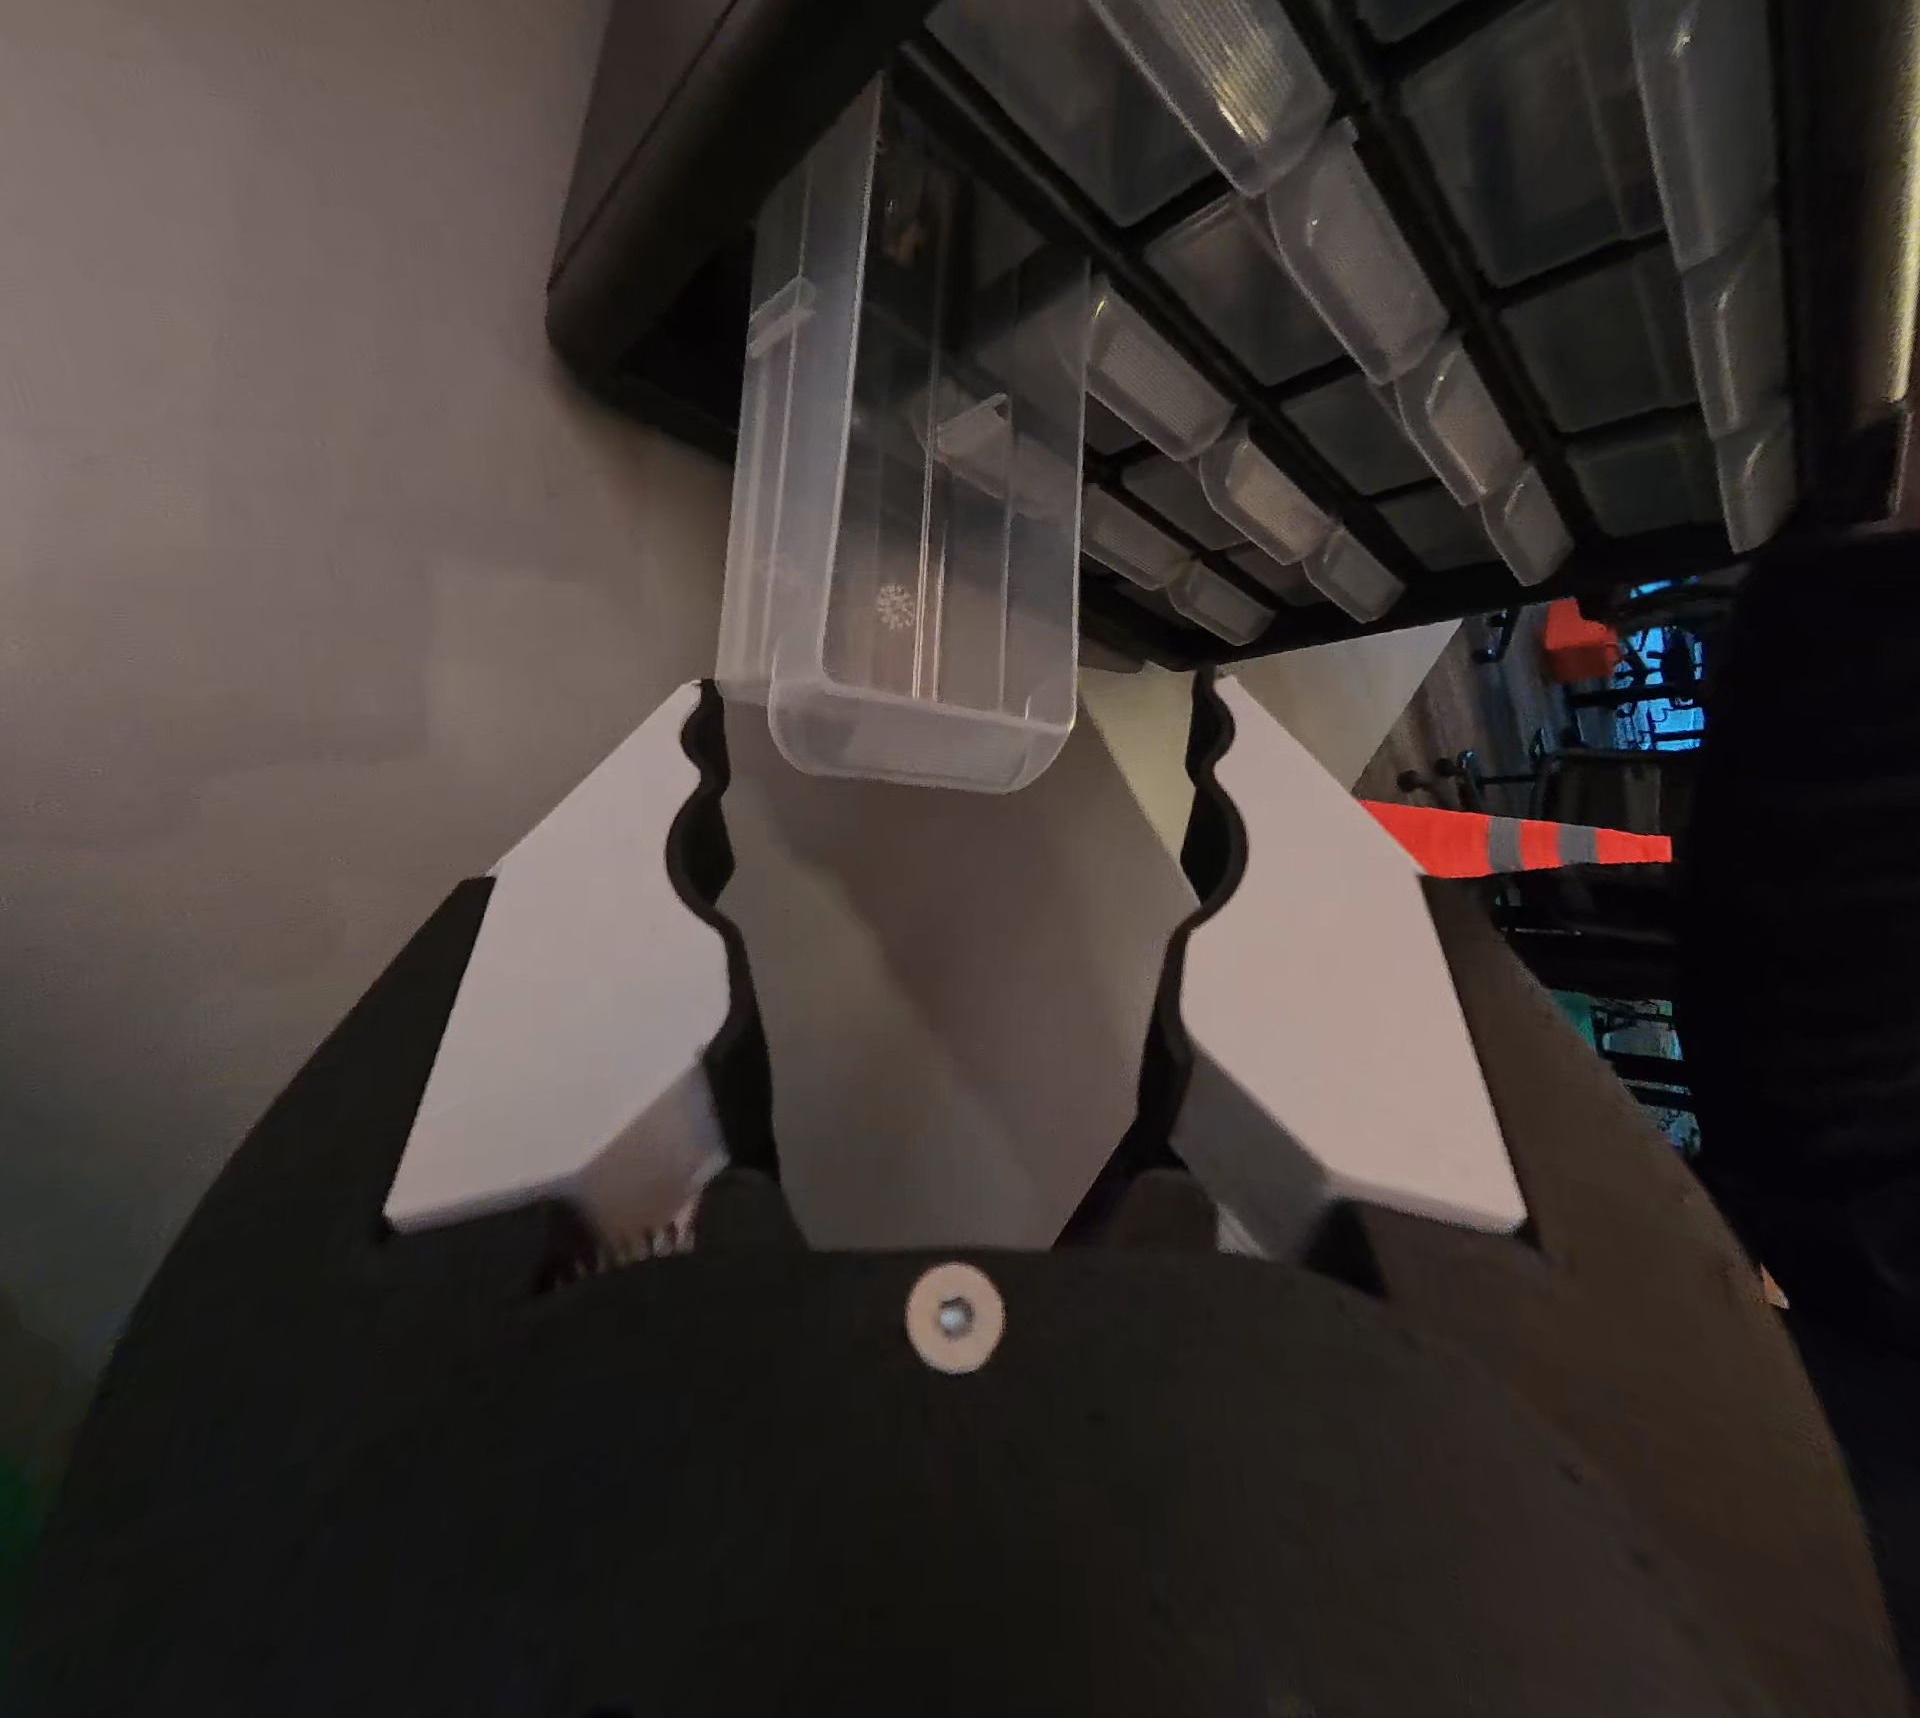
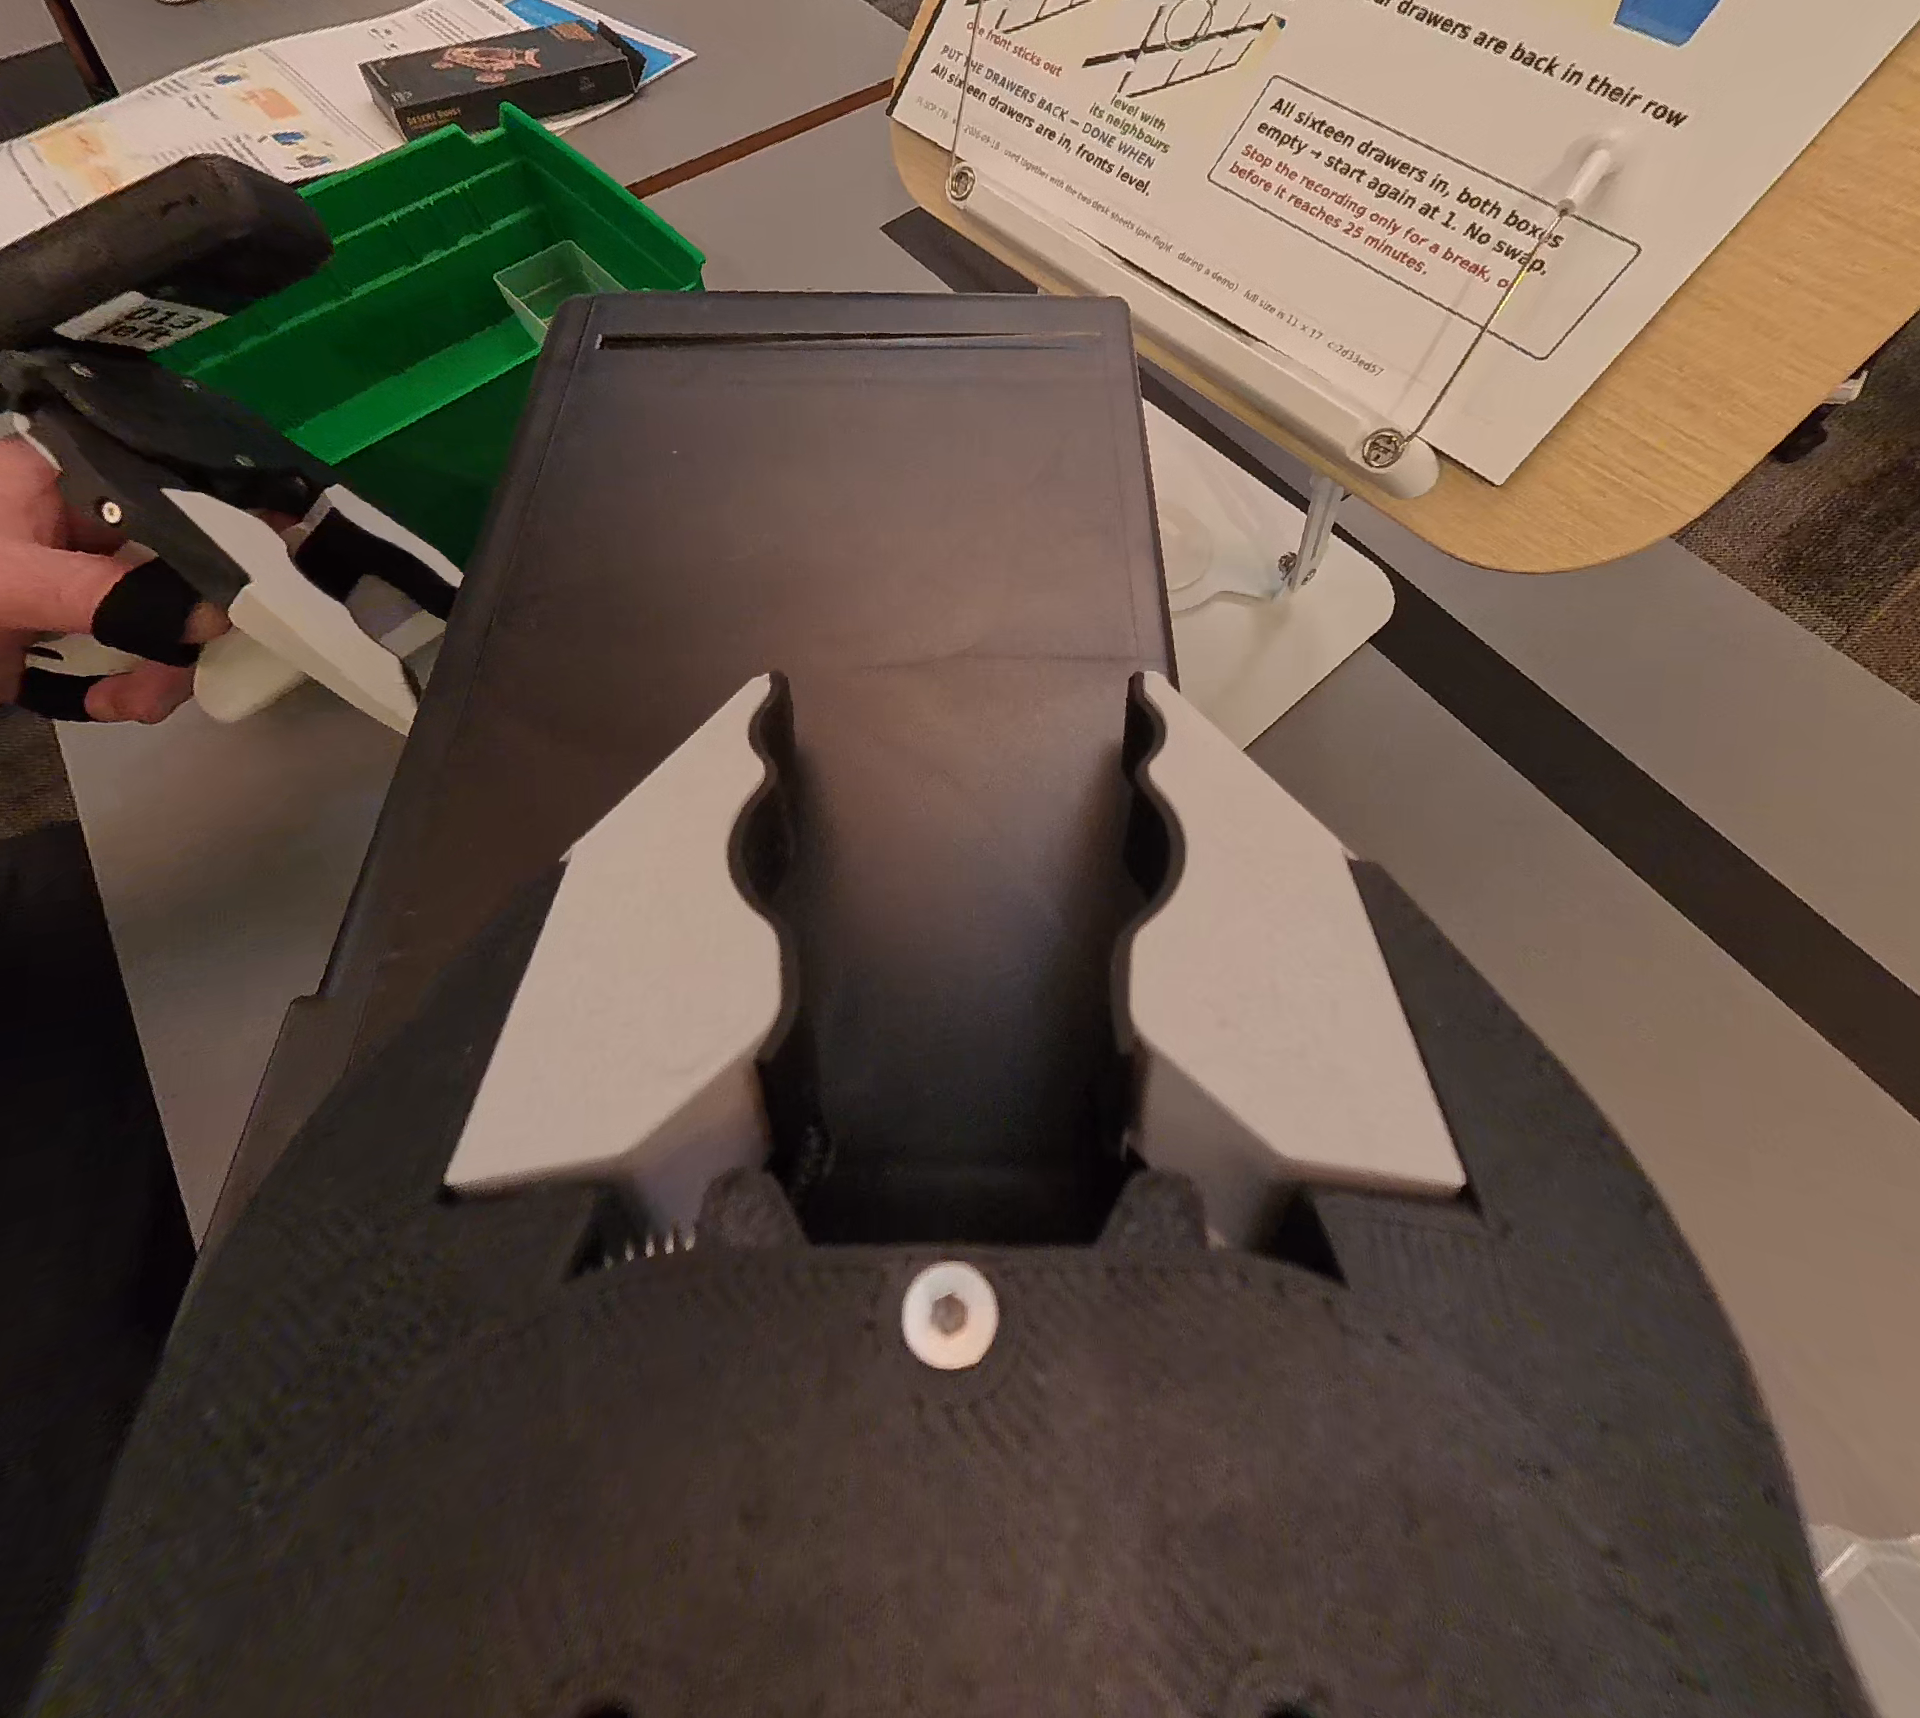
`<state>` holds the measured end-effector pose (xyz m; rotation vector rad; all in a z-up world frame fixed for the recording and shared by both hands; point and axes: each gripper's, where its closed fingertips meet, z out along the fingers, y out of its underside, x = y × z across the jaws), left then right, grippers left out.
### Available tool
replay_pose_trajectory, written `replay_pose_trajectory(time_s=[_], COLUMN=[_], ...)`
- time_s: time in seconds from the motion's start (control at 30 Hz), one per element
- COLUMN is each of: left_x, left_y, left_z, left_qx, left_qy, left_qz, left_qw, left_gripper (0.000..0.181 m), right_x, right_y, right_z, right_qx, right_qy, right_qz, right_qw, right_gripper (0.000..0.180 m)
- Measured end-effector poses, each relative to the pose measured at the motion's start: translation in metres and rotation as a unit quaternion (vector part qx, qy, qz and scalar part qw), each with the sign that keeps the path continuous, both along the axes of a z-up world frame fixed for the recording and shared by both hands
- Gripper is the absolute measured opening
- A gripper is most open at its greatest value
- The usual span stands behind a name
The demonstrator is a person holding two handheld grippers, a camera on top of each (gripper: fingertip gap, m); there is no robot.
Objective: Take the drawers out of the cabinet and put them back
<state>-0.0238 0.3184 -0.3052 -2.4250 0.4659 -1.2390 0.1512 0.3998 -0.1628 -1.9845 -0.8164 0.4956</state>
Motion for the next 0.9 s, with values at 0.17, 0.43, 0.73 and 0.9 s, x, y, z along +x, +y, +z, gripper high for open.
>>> replay_pose_trajectory(time_s=[0.17,0.43,0.73,0.9], left_x=[0.013,0.012,0.053,0.078], left_y=[0.016,0.012,0.023,0.029], left_z=[0.018,0.023,0.036,0.038], left_qx=[0.016,-0.03,-0.029,-0.046], left_qy=[-0.064,-0.133,-0.191,-0.235], left_qz=[0.007,0.016,-0.019,-0.049], left_qw=[0.998,0.991,0.981,0.97], left_gripper=[0.103,0.078,0.081,0.092], right_x=[0.0,0.0,0.0,0.0], right_y=[0.0,0.0,0.0,0.0], right_z=[0.0,0.0,0.0,0.001], right_qx=[-0.001,0.001,0.002,0.003], right_qy=[-0.001,0.001,0.002,0.003], right_qz=[0.002,0.003,0.003,0.003], right_qw=[1.0,1.0,1.0,1.0], right_gripper=[0.063,0.063,0.063,0.063])
